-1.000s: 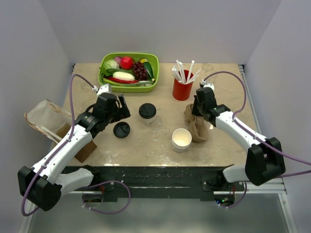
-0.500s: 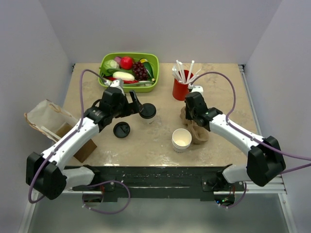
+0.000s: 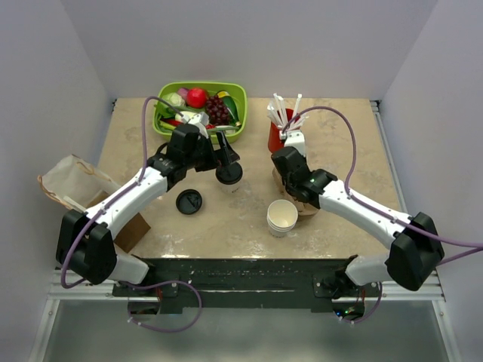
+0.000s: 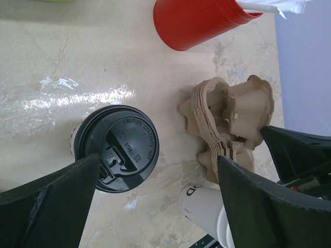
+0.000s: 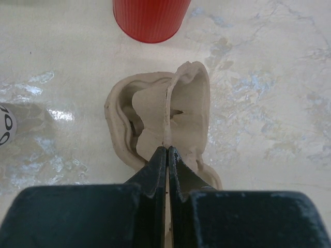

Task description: Pack the takeout coffee

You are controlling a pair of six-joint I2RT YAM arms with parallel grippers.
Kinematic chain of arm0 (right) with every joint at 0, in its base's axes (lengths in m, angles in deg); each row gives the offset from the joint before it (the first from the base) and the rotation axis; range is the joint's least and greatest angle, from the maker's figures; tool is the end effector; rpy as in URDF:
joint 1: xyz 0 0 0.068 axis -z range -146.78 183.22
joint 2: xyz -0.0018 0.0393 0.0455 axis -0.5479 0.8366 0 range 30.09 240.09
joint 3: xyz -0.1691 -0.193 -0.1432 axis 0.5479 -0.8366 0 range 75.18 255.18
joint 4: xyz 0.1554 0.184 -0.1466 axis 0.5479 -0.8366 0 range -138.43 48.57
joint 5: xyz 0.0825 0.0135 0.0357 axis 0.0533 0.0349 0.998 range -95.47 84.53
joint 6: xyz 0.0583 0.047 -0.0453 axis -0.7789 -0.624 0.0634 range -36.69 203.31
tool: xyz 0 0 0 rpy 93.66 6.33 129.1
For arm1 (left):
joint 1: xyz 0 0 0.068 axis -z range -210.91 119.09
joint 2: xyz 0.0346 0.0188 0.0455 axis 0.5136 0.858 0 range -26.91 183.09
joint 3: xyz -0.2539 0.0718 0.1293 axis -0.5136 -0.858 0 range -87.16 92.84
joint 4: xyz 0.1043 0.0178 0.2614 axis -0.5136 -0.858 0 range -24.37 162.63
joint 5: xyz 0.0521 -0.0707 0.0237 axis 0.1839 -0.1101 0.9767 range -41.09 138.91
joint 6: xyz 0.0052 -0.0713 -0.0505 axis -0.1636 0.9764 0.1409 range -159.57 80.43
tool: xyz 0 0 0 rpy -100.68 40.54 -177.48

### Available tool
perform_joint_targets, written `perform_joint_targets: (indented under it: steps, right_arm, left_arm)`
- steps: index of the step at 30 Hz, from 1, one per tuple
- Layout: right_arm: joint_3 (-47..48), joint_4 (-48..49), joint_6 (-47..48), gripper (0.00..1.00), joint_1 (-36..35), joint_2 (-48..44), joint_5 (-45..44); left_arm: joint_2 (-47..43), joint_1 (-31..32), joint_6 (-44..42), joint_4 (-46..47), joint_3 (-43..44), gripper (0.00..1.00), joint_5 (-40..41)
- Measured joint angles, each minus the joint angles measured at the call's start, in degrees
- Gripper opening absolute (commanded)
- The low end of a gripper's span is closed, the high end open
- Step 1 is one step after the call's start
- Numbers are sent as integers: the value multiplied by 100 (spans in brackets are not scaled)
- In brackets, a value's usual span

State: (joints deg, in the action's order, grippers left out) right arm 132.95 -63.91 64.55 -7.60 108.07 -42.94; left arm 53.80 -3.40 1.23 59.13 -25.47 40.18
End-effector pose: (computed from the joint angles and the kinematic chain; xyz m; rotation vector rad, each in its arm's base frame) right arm 0.2816 0.1808 0.2652 -0.0964 2.1410 -0.1627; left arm 0.3252 -0.1826 0.2841 -0.1672 2.2503 -0.8367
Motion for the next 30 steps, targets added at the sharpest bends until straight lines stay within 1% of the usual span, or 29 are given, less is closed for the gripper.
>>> perform_joint_targets:
  steps: [7,16,22,25,30]
  right_arm:
    - [380,-348,-2,0,-361,0,-632]
    - [568,-625,0,0,-525,-15,-979]
    - [577,-623,26,0,-590,-168,-1084]
    - [402,-442,127,0,-601,-164,-966]
    - [205,-317,85,0,-603,177,-649]
  left_arm:
    - [0,0,-59,68,15,100,-9]
    - [20,0,-155,68,13,99,-50]
    - [46,0,-166,101,15,100,-120]
    - [81,0,-240,181,15,100,-199]
    - [142,7,-319,326,13,100,-422]
